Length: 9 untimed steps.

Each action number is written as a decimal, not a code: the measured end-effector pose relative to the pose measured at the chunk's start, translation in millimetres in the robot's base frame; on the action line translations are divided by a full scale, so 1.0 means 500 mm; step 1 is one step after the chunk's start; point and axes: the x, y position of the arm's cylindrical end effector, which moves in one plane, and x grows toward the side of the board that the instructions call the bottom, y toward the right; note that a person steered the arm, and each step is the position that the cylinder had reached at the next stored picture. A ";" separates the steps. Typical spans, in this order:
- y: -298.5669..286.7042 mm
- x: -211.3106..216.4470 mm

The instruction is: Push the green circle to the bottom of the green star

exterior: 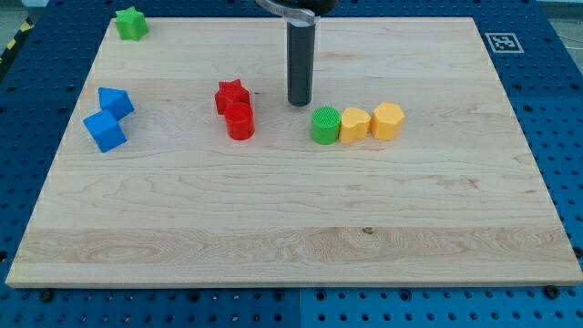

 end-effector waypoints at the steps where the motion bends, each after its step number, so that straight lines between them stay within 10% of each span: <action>1: -0.002 0.039; 5: 0.056 0.186; 9: 0.101 0.114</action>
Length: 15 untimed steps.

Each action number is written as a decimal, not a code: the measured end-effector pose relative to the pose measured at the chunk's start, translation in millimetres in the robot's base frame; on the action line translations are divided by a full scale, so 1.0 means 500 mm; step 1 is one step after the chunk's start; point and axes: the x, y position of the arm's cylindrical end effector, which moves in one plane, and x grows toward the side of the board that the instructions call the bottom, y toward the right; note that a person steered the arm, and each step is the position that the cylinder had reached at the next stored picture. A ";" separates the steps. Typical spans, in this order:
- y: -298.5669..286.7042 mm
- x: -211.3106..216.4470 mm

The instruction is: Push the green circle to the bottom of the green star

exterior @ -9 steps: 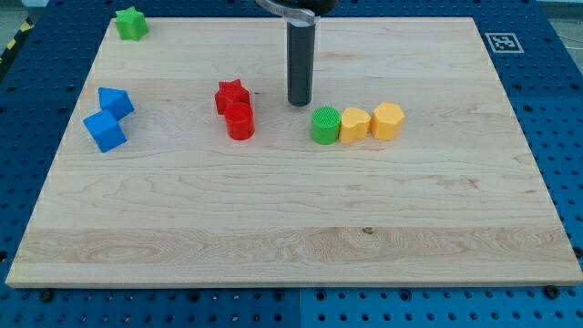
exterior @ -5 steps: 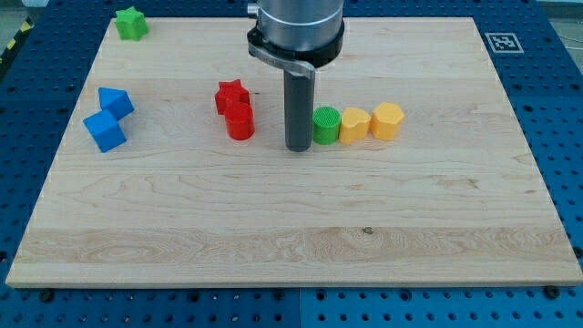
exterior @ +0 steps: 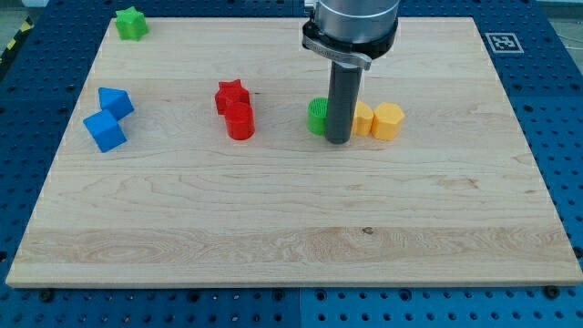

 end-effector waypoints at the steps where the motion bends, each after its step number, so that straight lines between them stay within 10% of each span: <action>1: 0.000 -0.009; 15: -0.010 -0.126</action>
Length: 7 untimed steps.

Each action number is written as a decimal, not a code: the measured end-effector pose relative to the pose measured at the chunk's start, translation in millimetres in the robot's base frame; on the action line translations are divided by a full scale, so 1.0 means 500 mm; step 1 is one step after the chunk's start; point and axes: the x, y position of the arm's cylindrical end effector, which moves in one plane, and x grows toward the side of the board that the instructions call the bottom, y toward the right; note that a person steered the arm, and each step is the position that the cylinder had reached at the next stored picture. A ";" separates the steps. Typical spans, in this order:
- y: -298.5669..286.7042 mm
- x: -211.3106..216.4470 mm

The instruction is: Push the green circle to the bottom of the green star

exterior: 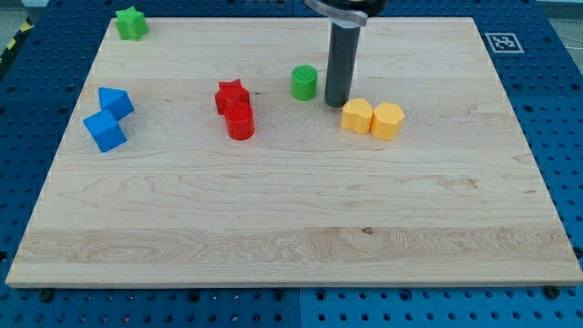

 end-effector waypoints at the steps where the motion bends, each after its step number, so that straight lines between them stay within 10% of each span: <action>1: -0.071 -0.033; 7: -0.196 -0.107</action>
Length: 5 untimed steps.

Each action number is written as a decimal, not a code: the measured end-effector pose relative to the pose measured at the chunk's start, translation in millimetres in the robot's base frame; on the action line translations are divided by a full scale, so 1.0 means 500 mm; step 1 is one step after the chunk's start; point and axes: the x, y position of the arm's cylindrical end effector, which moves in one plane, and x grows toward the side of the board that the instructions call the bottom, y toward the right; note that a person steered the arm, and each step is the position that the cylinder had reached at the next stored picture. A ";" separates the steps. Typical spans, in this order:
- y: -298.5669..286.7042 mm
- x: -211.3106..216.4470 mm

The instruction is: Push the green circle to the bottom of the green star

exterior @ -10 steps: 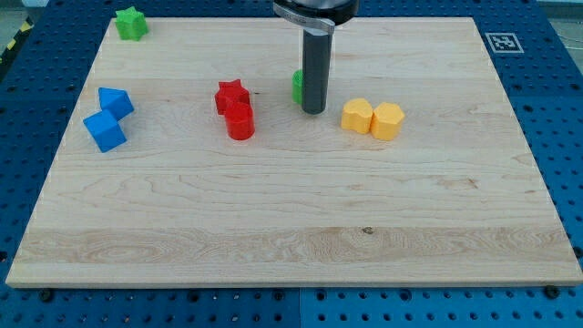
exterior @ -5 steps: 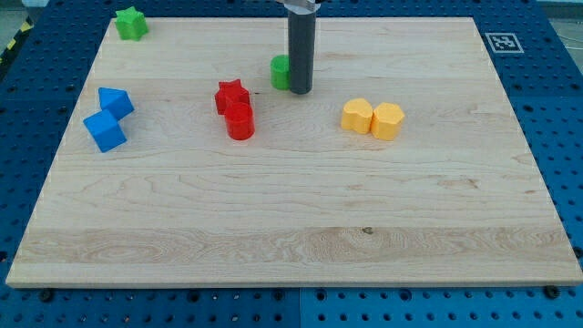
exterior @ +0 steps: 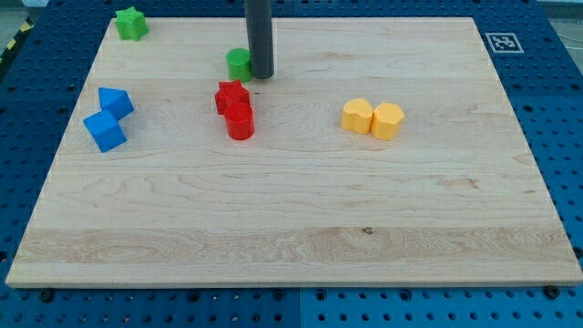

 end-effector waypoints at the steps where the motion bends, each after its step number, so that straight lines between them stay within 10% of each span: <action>1: -0.001 0.007; 5: -0.030 -0.046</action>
